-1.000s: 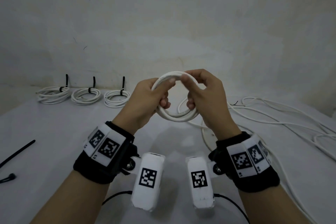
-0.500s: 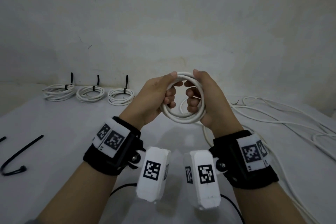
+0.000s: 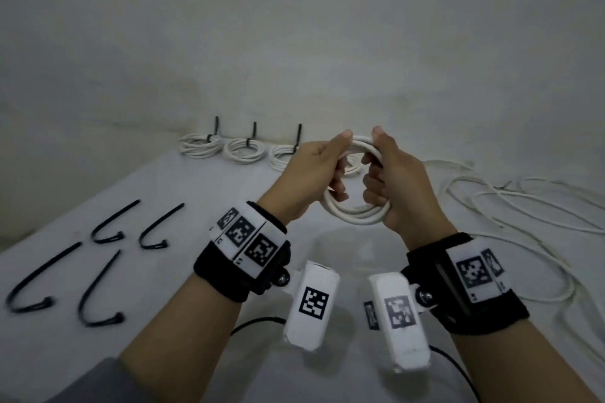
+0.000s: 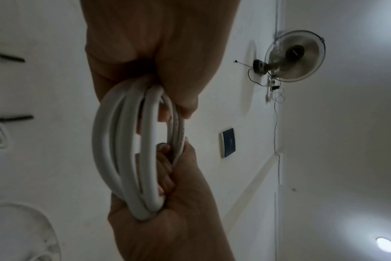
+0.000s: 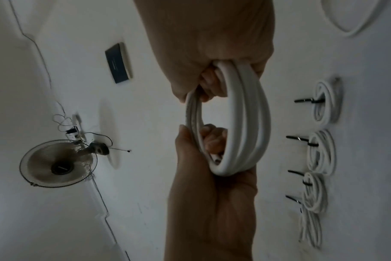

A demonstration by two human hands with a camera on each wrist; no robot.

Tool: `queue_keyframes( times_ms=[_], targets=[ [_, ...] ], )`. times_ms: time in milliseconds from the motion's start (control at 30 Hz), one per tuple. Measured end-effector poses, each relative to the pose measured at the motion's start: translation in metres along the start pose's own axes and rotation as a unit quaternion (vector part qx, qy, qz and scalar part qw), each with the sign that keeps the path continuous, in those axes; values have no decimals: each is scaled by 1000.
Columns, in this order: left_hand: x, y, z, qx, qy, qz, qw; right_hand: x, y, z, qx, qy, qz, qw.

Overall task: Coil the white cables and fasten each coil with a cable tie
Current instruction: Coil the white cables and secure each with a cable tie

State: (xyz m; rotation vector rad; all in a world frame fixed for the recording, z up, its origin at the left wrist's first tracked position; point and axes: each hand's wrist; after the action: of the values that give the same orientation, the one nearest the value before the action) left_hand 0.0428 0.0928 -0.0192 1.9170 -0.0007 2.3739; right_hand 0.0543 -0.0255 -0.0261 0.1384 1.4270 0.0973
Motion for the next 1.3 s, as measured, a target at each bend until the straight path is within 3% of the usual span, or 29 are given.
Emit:
queue_keyframes(
  times_ms=[333, 433, 500, 600, 667, 733, 800, 1000, 1100, 1167, 1267, 1300],
  targets=[
    [24, -90, -58, 47, -38, 109, 992, 14, 72, -21, -103, 32, 27, 994],
    [25, -131, -80, 87, -88, 201, 972, 24, 75, -24, -116, 42, 14, 992],
    [22, -165, -97, 101, -166, 316, 929, 28, 76, -25, -120, 55, 13, 991],
    [15, -203, -122, 73, -306, 515, 797, 30, 79, -28, -129, 62, 8, 990],
    [11, -213, -134, 41, -340, 598, 725, 31, 81, -31, -138, 57, 5, 989],
    [6, -216, -138, 28, -344, 637, 689, 31, 83, -33, -145, 52, 3, 988],
    [-2, -218, -136, 25, -349, 650, 675, 31, 83, -35, -148, 49, -1, 988],
    [-21, -227, -129, 47, -337, 647, 682, 31, 80, -37, -144, 42, -7, 989],
    [-23, -231, -126, 75, -306, 627, 713, 33, 79, -39, -134, 41, -6, 990],
    [-16, -227, -123, 102, -262, 574, 769, 32, 77, -39, -121, 34, 2, 992],
    [-1, -194, -119, 161, -154, 336, 915, 28, 66, -39, -77, 14, 15, 997],
    [5, -176, -118, 161, -119, 246, 948, 27, 60, -39, -55, 4, 15, 998]
  ],
)
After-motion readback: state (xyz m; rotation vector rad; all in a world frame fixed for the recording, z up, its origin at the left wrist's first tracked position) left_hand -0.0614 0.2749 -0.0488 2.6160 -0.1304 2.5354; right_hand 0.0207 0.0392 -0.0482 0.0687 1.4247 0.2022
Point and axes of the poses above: each hand's wrist, its own z-axis towards the middle knuckle, its own y-axis out of the palm, x = y × z, and after that the axes turned 6 degrees about -z, right-handed
